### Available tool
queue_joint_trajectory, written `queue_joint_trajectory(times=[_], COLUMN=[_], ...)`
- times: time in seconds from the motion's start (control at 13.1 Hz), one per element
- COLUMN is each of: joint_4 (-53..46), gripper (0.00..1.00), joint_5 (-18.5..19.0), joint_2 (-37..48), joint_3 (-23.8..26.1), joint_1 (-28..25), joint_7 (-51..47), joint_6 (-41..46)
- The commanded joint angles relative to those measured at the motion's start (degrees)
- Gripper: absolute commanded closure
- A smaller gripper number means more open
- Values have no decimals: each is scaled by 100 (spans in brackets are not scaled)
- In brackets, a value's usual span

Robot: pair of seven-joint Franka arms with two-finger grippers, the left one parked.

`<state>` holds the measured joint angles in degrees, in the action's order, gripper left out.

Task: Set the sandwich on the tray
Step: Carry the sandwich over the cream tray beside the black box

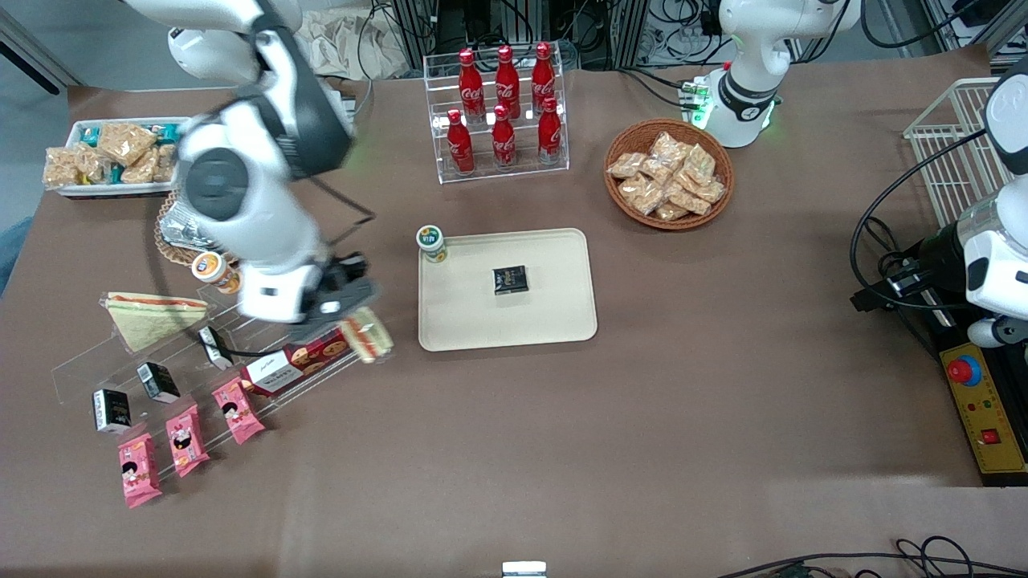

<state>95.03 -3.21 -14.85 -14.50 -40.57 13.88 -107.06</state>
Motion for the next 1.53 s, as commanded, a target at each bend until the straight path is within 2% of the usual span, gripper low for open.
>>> queue_joint_trajectory(times=[0.0,0.23,0.38,0.69,0.84,1.38,1.45], joint_4=[-54,-54,-54,-46,-54,-46,-54], gripper=[100,100,100,100,100,100,1], joint_5=[23,14,-83,-688,-751,-707,-742], joint_2=[-482,-1088,-1484,-1916,-2100,-2391,-2452], joint_3=[-71,-71,113,272,333,580,588], joint_1=[-399,-741,-821,-821,-821,-874,-918], joint_7=[475,1141,2026,3190,3515,3569,3596], joint_6=[-410,-1209,-1754,-2152,-2318,-2759,-2768])
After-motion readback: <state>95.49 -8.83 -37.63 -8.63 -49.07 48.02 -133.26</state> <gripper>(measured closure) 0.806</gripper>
